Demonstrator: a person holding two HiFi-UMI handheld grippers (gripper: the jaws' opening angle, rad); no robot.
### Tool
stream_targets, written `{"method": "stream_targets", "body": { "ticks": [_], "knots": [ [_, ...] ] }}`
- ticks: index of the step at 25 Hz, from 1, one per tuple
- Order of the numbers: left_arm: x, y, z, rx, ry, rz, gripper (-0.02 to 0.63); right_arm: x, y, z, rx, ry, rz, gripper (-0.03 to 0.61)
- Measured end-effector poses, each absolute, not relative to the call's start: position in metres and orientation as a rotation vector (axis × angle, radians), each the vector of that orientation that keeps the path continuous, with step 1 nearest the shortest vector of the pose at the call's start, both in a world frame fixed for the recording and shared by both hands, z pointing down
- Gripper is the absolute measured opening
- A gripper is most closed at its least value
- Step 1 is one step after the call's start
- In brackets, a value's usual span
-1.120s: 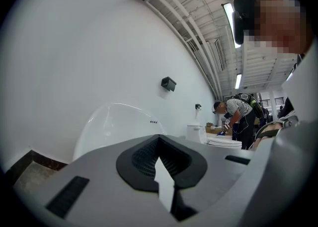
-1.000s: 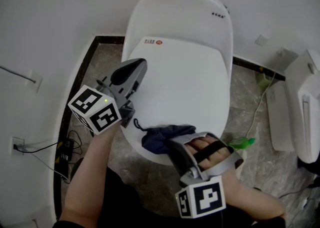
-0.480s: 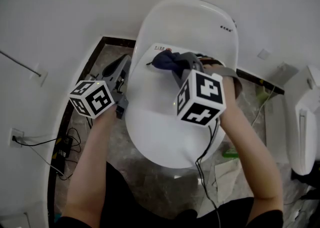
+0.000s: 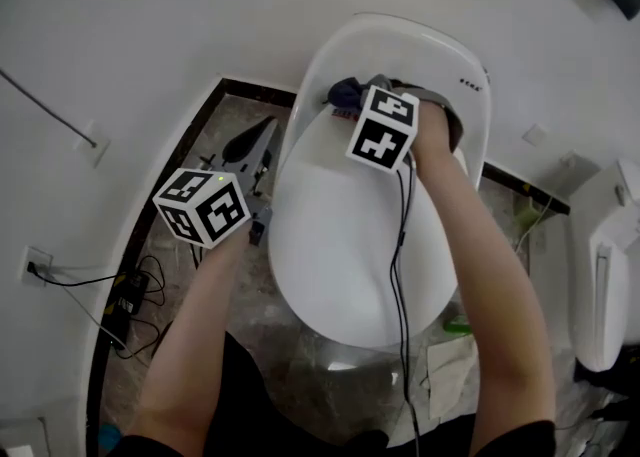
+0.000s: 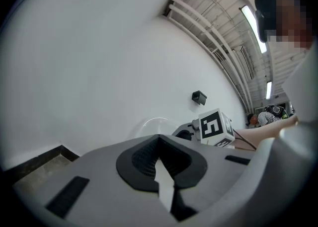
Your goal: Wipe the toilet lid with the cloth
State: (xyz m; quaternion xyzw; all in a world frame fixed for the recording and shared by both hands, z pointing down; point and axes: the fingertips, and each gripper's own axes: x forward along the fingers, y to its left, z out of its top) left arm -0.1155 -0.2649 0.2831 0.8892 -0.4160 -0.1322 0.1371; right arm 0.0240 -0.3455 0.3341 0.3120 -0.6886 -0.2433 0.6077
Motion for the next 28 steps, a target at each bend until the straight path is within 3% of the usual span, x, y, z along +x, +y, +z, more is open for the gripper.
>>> {"method": "stream_targets", "body": {
  "ticks": [28],
  "knots": [
    [-0.108,-0.273,0.299,2.584,-1.158,-0.331,0.012,-0.010,-0.293,0.361,0.614,-1.615,-0.578,0.075]
  ]
}}
